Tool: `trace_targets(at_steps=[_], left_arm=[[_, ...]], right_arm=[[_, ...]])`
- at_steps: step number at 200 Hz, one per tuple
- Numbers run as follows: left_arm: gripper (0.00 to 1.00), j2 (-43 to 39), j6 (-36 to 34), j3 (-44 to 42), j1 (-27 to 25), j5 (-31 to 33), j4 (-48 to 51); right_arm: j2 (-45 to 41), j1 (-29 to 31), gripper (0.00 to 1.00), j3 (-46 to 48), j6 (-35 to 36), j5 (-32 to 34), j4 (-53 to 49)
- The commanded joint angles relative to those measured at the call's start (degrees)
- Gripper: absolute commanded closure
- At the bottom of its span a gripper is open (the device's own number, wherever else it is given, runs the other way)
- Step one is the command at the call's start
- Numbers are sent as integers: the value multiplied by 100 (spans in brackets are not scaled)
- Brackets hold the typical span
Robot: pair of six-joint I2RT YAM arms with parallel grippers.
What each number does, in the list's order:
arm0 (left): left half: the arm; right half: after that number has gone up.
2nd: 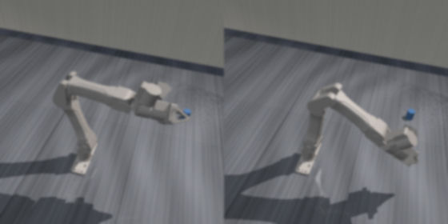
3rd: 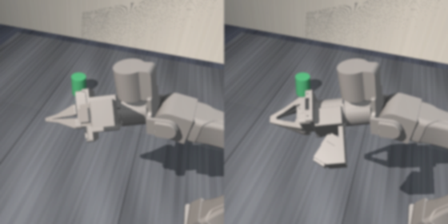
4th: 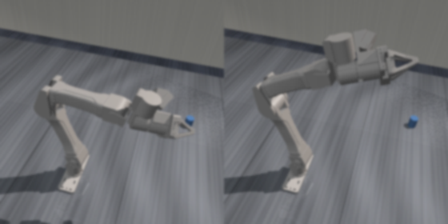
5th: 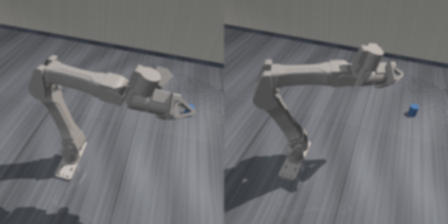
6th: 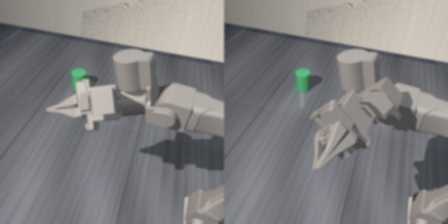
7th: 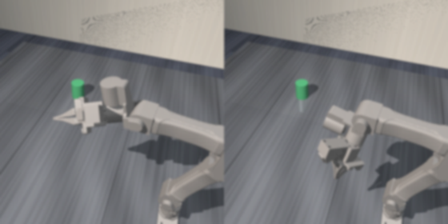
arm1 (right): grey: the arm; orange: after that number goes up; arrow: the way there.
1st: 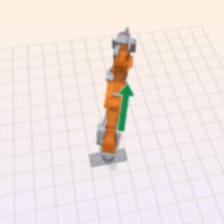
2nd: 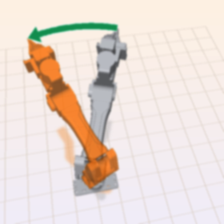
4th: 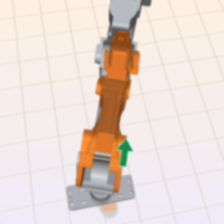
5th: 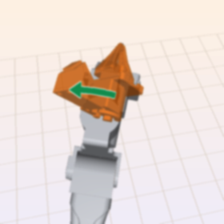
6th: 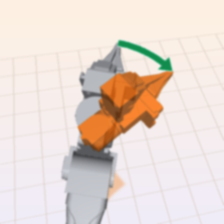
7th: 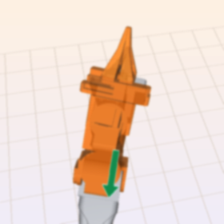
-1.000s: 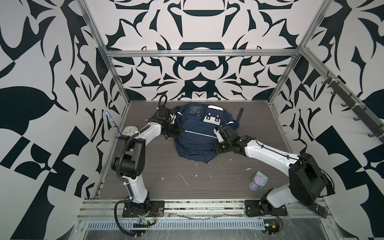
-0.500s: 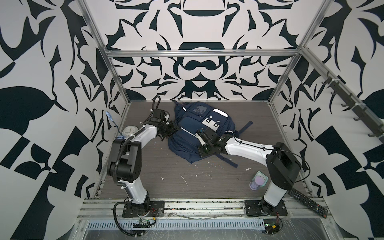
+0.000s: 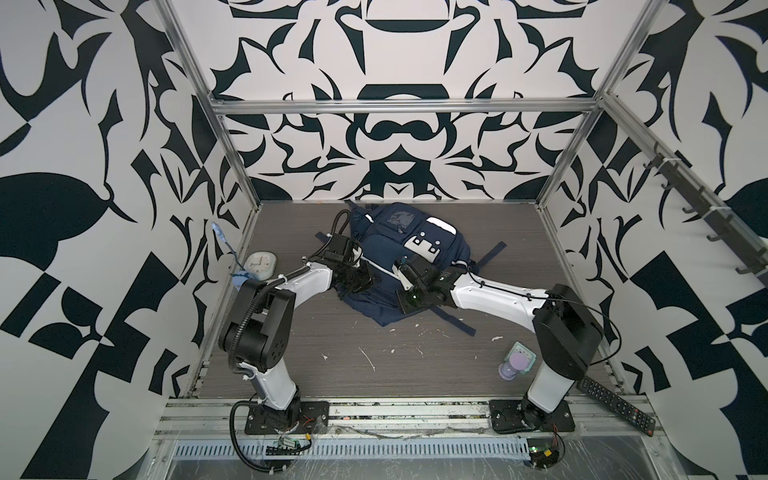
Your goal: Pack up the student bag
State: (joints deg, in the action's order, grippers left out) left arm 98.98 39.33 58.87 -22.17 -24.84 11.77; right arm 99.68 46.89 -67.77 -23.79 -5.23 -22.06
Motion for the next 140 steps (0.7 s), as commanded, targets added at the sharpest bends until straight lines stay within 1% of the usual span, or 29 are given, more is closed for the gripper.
trace_targets(at_steps=[1, 16, 40, 65, 82, 110, 140], left_arm=[[81, 9, -97, 222, -9, 91, 29], [87, -43, -218, 290, 26, 163, 172], [90, -119, -251, 253, 134, 147, 197], [91, -147, -251, 178, 136, 112, 152], [91, -135, -251, 108, 137, 90, 125], [91, -124, -189, -6, 114, 15, 30], [91, -234, -167, -156, 87, 32, -6]], right_arm=[[-348, -62, 100, 89, 141, 45, -151], [-424, -319, 100, 294, 141, 37, -224], [-656, -902, 100, 622, 213, -32, -218], [-783, -1469, 100, 601, 365, -151, -271], [-670, -1748, 100, 390, 429, -199, -332], [-259, -1931, 100, -12, 446, -292, -318], [254, -2012, 100, -328, 392, -218, -328]])
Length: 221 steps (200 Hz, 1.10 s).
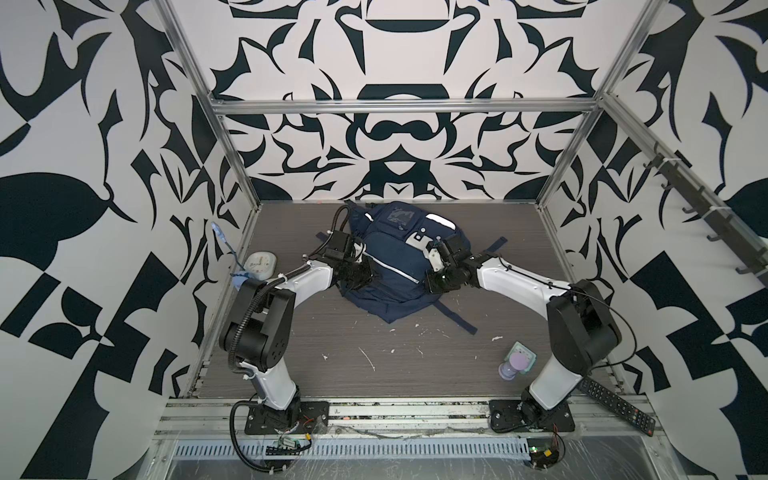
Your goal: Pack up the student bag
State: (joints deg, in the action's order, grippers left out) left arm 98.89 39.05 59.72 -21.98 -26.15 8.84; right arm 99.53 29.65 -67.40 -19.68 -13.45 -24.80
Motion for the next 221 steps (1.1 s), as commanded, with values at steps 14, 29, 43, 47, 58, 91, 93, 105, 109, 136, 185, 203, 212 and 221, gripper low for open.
trace_targets(at_steps=[14, 29, 43, 47, 58, 91, 93, 105, 109, 136, 185, 203, 212, 221], left_arm=[[91, -294, -119, -316, 61, 189, 269], [91, -330, -67, -406, 22, 198, 203], [91, -317, -4, -469, -57, 224, 143], [90, -305, 4, -479, -97, 237, 124], [89, -242, 15, -475, -220, 264, 101], [85, 44, 156, -372, -496, 329, -110], [85, 71, 156, -351, -504, 336, -111], [83, 251, 156, -183, -514, 353, -127], [83, 308, 162, -122, -512, 348, -122], [80, 636, 147, 352, -510, 360, -109], [72, 1003, -138, 1121, -509, 611, 359], [67, 1052, -192, 1224, -509, 667, 409], [65, 1064, -234, 1267, -507, 707, 458], [61, 1055, -261, 1279, -509, 734, 493]], right_arm=[[452, -323, 100, -479, -19, 631, -60], [620, -355, 100, -633, -2, 660, -84], [763, -372, 100, -829, 52, 669, -143], [805, -372, 100, -895, 67, 693, -157], [915, -394, 100, -1058, 112, 742, -207], [1334, -640, 100, -1660, 143, 780, -450], [1368, -661, 100, -1697, 128, 771, -485], [1456, -785, 100, -1867, 85, 670, -575], [1458, -811, 100, -1882, 75, 654, -538], [1587, -989, 92, -2102, 13, 416, -508], [1370, -1023, 61, -2020, 115, 426, -696], [1121, -1026, 57, -1834, 166, 553, -749], [949, -1023, 55, -1661, 172, 546, -697], [738, -1023, 53, -1438, 147, 555, -595]])
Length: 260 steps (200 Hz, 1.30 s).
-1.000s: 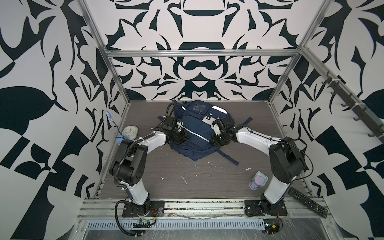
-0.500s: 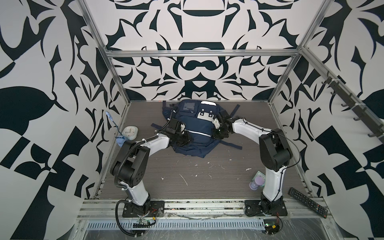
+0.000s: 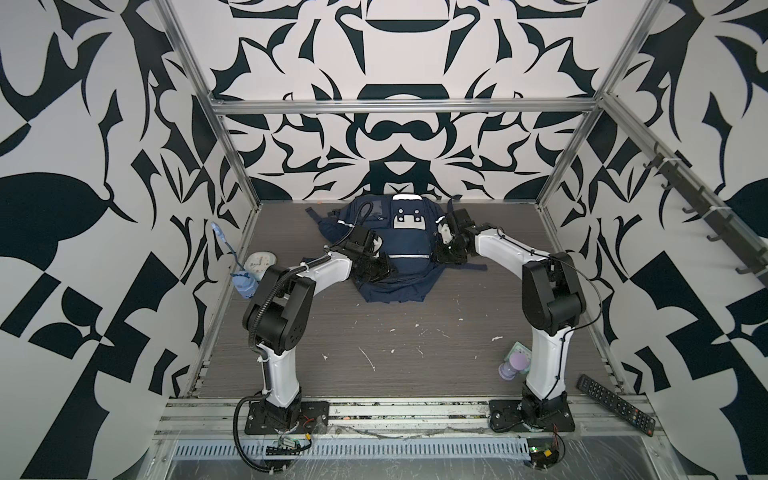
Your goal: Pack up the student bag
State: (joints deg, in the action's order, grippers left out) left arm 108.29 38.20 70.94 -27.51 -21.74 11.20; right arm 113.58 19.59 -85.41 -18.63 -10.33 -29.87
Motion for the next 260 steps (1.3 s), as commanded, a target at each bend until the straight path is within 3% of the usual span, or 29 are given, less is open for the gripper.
trace_targets(at_steps=[1, 45, 66, 83, 91, 95, 108, 133, 166, 179, 208, 260], left_arm=[[60, 110, -178, 157, 44, 293, 259], [29, -413, -398, -32, 44, -44, 370], [22, -890, -661, -152, 44, -74, 589], [19, -1297, -839, -300, 48, -31, 700], [16, -1456, -923, -330, 52, 26, 799], [8, -1529, -983, -339, 52, 64, 855], [0, -1761, -1157, -415, 59, 267, 986], [1, -2245, -1340, -758, 146, 746, 1028], [1, -3081, -1355, -1418, 349, 1014, 756], [1, -3456, -1380, -1726, 369, 1413, 666], [1, -4160, -1441, -2234, 448, 2235, 484], [1, -4054, -1890, -2492, 622, 3281, 291]], right_arm=[[-691, -17, 53, 395, 34, 242, -80], [-1940, -19, 34, 1583, 117, 340, 455], [-2576, -21, 21, 1998, 185, 649, 560], [-3022, -46, 0, 2372, 124, 914, 701], [-3181, -59, 0, 2521, 85, 987, 739], [-3250, -61, 0, 2583, 67, 1033, 739], [-3455, -95, 0, 2786, 61, 1117, 750], [-3908, -200, 0, 3260, -47, 1281, 982], [-4858, -210, 1, 4164, -299, 2056, 1756], [-5163, -223, 0, 4351, -292, 2499, 1848], [-5581, -219, 0, 4823, 54, 2756, 2315], [-6249, -219, 1, 5999, 305, 2840, 3810]])
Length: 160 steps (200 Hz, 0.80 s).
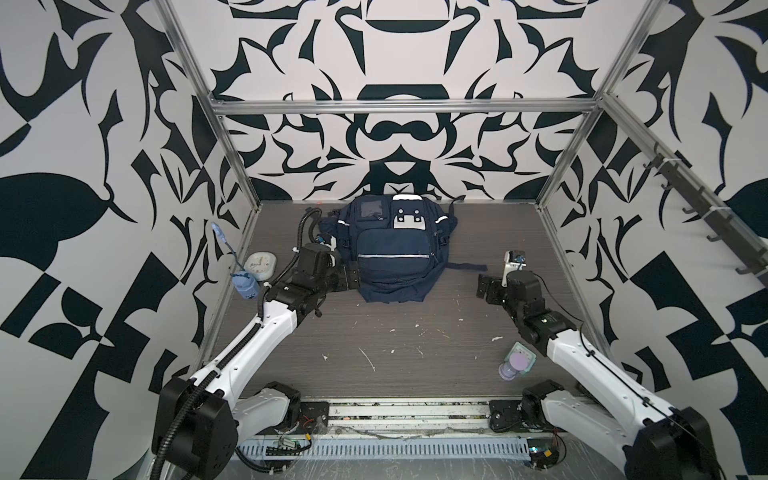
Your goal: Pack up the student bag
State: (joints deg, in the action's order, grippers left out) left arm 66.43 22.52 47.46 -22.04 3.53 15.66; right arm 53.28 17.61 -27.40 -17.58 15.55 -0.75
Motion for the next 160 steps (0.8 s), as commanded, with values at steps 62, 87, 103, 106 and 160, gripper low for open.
trace_targets(at_steps=[62, 87, 103, 106, 160], left_arm=[[1, -10, -1073, -877, 171, 1840, -1138], [1, -71, -1539, -1533, 217, 2140, -2176], [1, -54, -1708, -1648, 317, 2293, -2456], [1, -52, -1735, -1678, 344, 2305, -2554], [1, -146, -1984, -2289, 1020, 2032, -3664]], right_arm=[[-238, -20, 0, 255, 659, 37, 957], [-356, -20, 0, 336, 883, -145, 1188], [-286, -23, 0, 303, 897, -140, 1188], [-264, -26, 0, 299, 897, -144, 1190], [-134, -25, 0, 287, 950, -313, 1262]])
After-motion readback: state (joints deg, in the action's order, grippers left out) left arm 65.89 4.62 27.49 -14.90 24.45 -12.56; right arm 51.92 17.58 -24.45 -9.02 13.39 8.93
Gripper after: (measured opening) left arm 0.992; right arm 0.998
